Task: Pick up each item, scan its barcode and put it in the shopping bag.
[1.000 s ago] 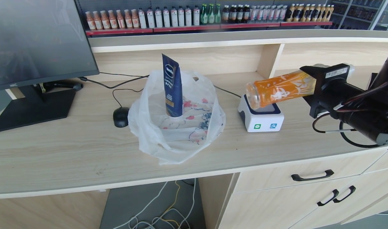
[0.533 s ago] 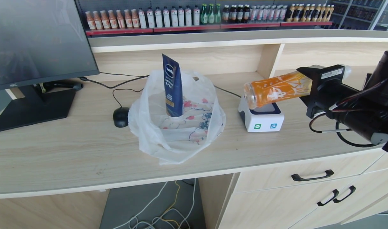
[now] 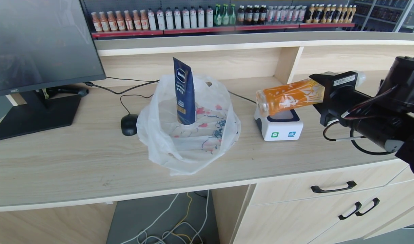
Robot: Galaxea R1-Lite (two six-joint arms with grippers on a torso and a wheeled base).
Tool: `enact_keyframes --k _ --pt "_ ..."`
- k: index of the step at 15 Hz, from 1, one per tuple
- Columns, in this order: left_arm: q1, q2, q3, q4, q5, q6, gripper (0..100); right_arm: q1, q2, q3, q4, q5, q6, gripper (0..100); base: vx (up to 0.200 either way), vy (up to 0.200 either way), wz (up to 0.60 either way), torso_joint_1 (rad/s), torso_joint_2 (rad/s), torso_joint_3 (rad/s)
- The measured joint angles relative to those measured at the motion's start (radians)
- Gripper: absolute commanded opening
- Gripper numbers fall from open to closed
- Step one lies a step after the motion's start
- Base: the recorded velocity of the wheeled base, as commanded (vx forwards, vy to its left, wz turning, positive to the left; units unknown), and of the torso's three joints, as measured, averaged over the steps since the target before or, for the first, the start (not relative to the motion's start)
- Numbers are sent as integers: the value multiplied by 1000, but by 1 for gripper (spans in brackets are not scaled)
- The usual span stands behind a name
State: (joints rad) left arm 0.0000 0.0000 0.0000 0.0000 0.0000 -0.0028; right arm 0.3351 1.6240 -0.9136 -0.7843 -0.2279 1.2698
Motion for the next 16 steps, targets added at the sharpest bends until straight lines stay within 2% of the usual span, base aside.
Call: enact_keyframes --k 16 --pt "0 0 0 0 0 0 100 -23 16 -41 4 18 -16 0 0 0 0 0 0 0"
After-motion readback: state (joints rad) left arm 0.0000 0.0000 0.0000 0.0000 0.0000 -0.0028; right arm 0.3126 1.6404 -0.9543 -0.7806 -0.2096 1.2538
